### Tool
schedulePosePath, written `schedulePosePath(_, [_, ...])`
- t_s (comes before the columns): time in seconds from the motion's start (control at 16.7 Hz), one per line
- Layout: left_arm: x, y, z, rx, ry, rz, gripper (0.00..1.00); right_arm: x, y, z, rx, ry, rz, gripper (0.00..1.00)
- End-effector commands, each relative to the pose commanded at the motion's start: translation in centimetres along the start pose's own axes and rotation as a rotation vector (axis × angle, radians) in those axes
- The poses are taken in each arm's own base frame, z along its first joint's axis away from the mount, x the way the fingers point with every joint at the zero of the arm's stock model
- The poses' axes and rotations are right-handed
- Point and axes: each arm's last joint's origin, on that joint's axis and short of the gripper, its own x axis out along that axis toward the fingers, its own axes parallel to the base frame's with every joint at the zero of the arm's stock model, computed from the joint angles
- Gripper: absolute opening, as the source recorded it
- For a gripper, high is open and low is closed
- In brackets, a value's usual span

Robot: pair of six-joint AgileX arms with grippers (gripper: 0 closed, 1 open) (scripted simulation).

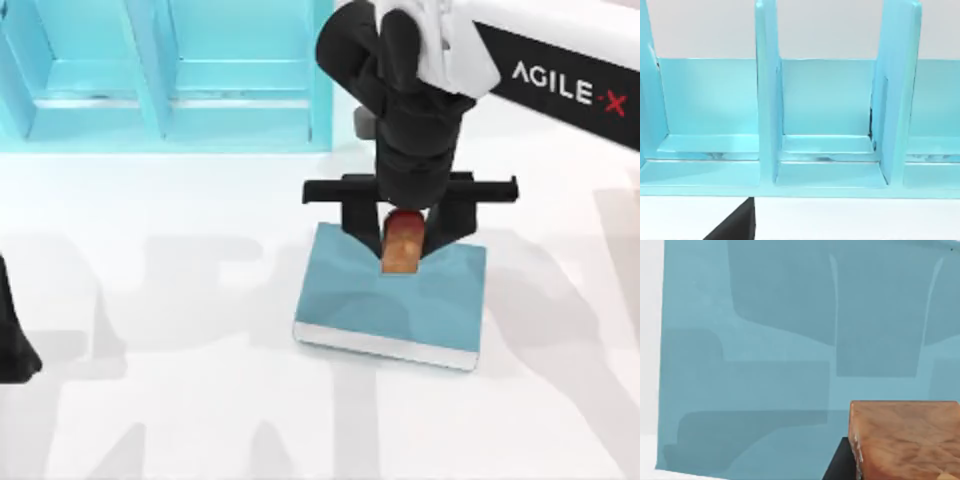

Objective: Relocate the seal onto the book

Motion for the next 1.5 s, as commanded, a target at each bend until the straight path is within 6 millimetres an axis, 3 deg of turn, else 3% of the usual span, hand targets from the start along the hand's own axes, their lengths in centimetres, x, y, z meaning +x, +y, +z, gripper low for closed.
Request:
schedulePosePath(0.78, [0.0,0.0,0.0,0.0,0.0,0.0,1.0,0.0,0.0,0.0,0.0,0.0,0.0,0.98])
schedulePosePath(1.5, [0.0,0.0,0.0,0.0,0.0,0.0,1.0,-0.76,0.02,0.07,0.001,0.002,-0.002,1.0])
